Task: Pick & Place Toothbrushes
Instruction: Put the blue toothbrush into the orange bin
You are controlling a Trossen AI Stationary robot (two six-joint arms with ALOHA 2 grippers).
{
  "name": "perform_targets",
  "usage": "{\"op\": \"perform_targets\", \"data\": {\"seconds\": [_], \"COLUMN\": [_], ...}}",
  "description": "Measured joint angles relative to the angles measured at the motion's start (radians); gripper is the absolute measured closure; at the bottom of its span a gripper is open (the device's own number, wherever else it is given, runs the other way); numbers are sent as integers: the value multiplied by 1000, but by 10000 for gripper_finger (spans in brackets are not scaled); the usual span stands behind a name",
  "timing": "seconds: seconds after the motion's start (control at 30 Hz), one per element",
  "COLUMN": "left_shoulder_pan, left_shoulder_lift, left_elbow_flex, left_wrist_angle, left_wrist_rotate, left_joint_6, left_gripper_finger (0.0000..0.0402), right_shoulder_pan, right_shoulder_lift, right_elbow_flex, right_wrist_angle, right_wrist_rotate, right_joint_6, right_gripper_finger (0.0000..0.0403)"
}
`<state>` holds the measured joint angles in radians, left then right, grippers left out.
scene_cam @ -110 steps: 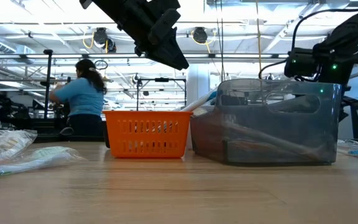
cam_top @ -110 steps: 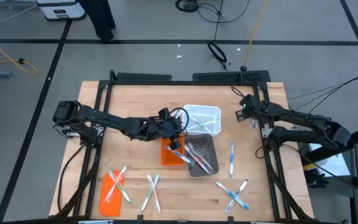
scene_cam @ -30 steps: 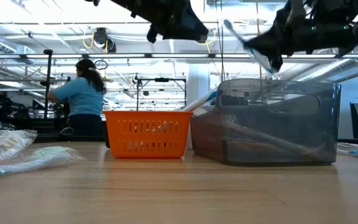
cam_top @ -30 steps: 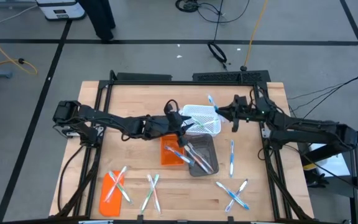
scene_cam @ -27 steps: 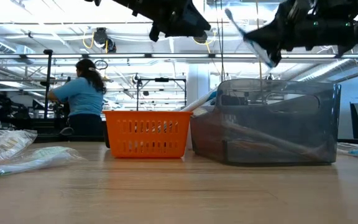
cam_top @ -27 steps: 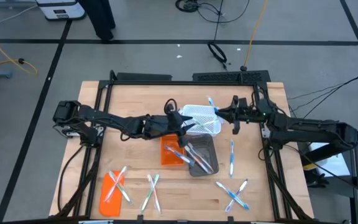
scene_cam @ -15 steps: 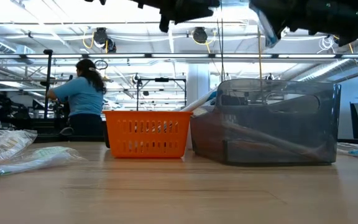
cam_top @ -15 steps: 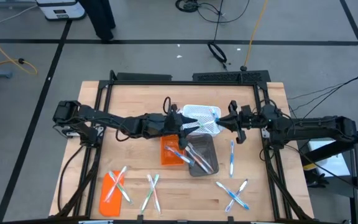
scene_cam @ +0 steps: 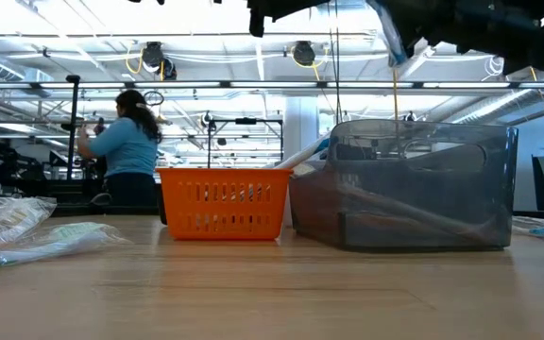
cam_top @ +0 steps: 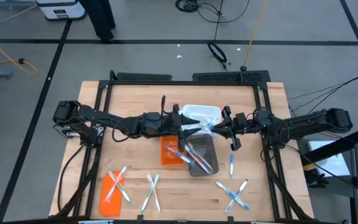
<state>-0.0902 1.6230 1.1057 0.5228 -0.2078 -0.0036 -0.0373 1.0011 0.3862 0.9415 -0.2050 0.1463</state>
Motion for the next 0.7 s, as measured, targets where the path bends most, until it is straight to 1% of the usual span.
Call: {"op": "perform_targets", "data": {"seconds": [0.13, 0.43, 0.6, 0.7], "left_shoulder_pan": [0, 0, -2, -1], "left_shoulder_lift": [0, 0, 0, 0], "left_elbow_flex": [0, 0, 0, 0], "left_wrist_angle": [3, 3, 0, -4], "left_wrist_rotate": [1, 1, 6, 42], "left_joint_6": [0, 0, 0, 0], "left_gripper_finger": [266, 266, 266, 266], "right_shoulder_pan": [0, 0, 0, 0], "right_shoulder_lift": [68, 218, 262, 269], "right_elbow_flex": [5, 87, 116, 117], "right_wrist_angle": [64, 66, 71, 77], "right_wrist_rotate": [0, -1, -6, -9], "right_joint_6": [-4, -13, -13, -16], "right_gripper_finger": [393, 393, 393, 393]}}
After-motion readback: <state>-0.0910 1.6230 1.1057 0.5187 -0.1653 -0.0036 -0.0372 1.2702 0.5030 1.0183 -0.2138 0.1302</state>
